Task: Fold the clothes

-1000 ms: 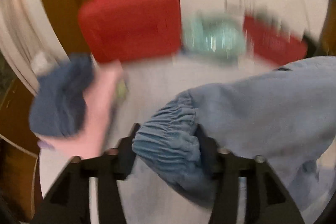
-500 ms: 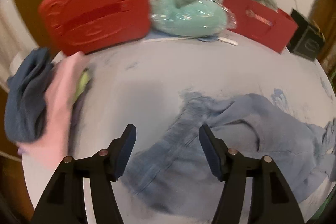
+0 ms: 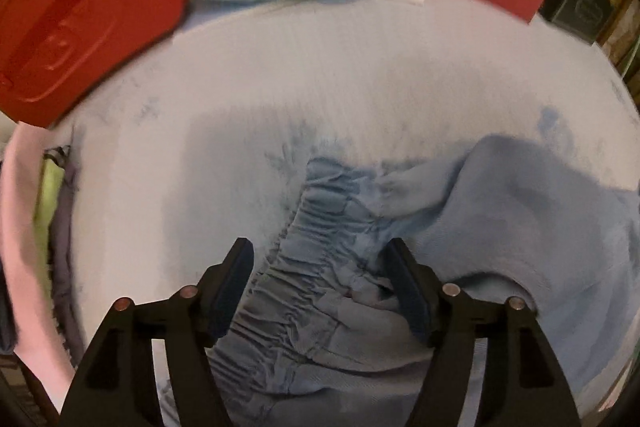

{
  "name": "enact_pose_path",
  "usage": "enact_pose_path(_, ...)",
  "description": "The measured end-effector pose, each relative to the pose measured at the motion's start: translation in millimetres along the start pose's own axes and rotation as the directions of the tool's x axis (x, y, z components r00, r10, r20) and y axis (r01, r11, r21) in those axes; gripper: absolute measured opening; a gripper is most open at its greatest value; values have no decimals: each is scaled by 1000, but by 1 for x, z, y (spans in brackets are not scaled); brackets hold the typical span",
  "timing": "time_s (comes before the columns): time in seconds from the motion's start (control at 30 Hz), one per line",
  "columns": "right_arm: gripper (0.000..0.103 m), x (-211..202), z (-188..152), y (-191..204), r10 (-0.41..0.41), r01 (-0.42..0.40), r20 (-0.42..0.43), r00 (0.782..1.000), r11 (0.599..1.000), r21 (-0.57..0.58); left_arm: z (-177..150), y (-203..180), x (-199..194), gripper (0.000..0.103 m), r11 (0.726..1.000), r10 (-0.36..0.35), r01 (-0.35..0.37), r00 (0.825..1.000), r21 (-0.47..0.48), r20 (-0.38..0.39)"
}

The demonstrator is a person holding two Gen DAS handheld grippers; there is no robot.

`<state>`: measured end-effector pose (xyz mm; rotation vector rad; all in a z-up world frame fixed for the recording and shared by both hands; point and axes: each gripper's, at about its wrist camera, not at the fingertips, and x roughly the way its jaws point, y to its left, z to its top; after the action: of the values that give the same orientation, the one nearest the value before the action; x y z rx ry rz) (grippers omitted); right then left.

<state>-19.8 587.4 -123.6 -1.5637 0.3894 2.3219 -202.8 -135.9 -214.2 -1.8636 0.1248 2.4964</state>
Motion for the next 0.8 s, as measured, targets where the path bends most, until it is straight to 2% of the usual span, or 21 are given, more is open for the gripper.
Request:
enact_pose_path(0.07, 103, 2, 2, 0, -2, 2, 3, 1000, 1000, 0, -3, -2, 0, 68, 1000, 19, -19, 1000, -4, 16)
enact_pose_path(0.1, 103, 2, 3, 0, -7, 7, 6, 1000, 1000, 0, -5, -3, 0, 56, 1000, 30, -30, 999, -6, 27)
enact_pose_path(0.13, 103, 2, 5, -1, -15, 15, 11, 1000, 1000, 2, -5, -4, -3, 48, 999, 50, -50, 998, -15, 33)
enact_pose_path(0.2, 103, 1, 10, -5, -32, 32, 31, 999, 999, 11, -6, -6, -13, 37, 996, 86, -84, 995, -40, 53)
enact_pose_path(0.33, 103, 2, 25, -18, -39, 36, 59, 997, 998, 53, -7, -8, -50, 30, 988, 127, -113, 982, -104, 138)
enact_pose_path(0.53, 103, 21, 58, -4, -29, 30, 56, 998, 1000, -9, -10, 6, -114, 28, 975, 103, -56, 971, -216, 214)
enact_pose_path(0.6, 103, 35, 68, 5, -12, 13, 26, 1000, 999, -35, -15, 13, -136, 24, 967, 113, -52, 964, -248, 241)
enact_pose_path(0.67, 101, 57, 72, 13, -24, 20, -69, 997, 998, -54, -18, 17, -159, 21, 959, 132, -53, 953, -278, 274)
enact_pose_path(0.7, 69, 66, 74, 17, -31, 24, -110, 993, 998, -66, -19, 21, -171, 20, 954, 138, -47, 946, -295, 293)
enact_pose_path(0.73, 45, 68, 74, 22, -42, 31, -116, 992, 995, -90, -18, 26, -182, 20, 948, 142, -38, 939, -315, 313)
enact_pose_path(0.77, 30, 69, 75, 28, -52, 38, -118, 992, 993, -116, -17, 30, -189, 19, 946, 141, -32, 936, -322, 321)
enact_pose_path(0.8, 1, 61, 79, 36, -57, 43, -89, 994, 988, -146, -15, 33, -193, 19, 945, 138, -26, 936, -326, 325)
